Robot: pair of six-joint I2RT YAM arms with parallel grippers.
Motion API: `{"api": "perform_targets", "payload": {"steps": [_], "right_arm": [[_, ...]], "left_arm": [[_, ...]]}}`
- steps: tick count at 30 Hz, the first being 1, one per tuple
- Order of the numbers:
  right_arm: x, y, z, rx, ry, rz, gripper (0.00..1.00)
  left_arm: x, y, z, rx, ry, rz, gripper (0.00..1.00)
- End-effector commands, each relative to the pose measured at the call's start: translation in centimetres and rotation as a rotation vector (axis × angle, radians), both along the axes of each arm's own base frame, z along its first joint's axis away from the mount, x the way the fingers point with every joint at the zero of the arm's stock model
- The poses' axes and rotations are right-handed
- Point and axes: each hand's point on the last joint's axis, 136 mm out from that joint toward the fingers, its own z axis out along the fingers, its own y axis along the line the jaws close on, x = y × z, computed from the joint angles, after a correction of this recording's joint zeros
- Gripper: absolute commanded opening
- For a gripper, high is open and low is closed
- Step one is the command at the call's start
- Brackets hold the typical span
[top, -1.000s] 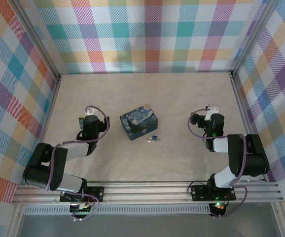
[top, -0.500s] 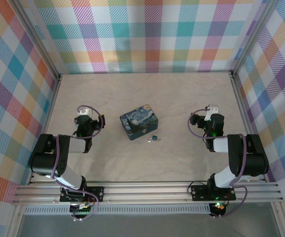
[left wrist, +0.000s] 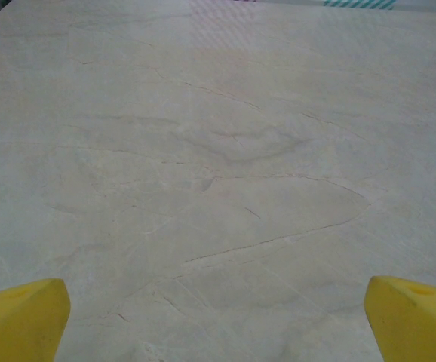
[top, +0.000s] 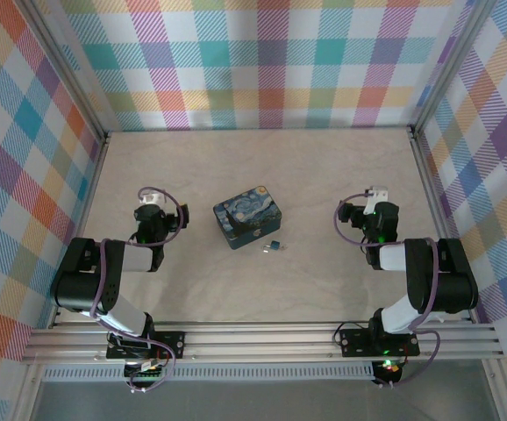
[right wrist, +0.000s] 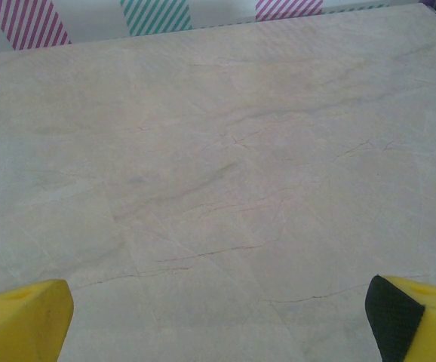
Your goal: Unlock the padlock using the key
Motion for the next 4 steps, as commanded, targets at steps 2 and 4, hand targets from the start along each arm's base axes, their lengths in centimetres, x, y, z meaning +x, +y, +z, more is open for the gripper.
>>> {"api": "perform_targets", "payload": {"steps": [2, 4], "right_arm": [[0.63, 0.92, 0.85, -0.013, -0.021, 0.056, 1.00], [0.61, 0.89, 0.85, -0.013, -0.022, 0.055, 1.00]], "left_arm": [[0.32, 0.11, 0.39, -0.011, -0.012, 0.002, 1.00], [0.32, 0.10, 0.38, -0.011, -0.012, 0.001, 1.00]]}}
